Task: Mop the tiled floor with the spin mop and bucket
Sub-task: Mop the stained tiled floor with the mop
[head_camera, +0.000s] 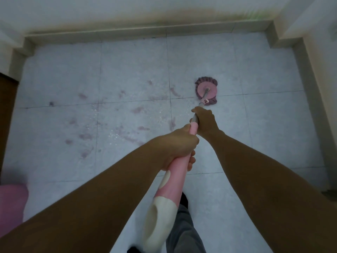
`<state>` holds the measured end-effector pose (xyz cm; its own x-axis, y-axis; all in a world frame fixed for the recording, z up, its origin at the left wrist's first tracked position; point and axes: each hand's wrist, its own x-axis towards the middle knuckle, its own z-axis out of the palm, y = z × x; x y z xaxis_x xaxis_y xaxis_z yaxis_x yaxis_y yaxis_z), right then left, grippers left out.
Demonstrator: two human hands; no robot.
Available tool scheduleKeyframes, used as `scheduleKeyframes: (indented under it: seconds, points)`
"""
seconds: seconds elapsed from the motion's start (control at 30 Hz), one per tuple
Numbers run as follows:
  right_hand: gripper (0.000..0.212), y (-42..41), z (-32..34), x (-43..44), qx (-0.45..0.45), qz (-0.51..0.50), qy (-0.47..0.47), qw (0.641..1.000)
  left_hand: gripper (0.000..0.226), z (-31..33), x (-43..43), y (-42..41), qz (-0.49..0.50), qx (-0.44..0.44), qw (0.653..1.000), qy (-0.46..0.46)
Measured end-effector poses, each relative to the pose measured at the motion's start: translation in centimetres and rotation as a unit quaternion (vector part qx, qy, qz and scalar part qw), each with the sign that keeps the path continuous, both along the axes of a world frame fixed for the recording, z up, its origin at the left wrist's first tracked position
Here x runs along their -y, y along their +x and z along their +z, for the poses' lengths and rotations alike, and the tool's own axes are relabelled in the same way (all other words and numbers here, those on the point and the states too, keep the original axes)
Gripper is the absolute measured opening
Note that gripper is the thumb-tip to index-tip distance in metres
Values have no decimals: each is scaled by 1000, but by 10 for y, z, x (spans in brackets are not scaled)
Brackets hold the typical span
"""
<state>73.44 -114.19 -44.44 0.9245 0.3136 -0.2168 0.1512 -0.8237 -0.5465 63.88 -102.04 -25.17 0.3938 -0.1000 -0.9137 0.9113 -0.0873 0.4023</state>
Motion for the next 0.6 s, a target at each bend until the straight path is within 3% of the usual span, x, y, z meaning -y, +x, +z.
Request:
scheduleKeyframes:
  seconds: [0.17, 0.27, 0.47, 0.6]
  points:
    - [29, -84, 30, -39, -24, 14, 28, 999, 28, 33, -31, -72, 4, -28, 999, 15]
    - [37, -150, 54, -60, -60, 28, 29, 997, 18, 58, -49, -131, -4, -42, 999, 15]
    - [33, -286, 96, -95, -80, 68, 36, 994, 18, 97, -82, -250, -34, -70, 996, 44]
    - [33, -333, 114, -107, -114, 94, -16, 989, 25, 102, -96, -294, -44, -87, 994, 56]
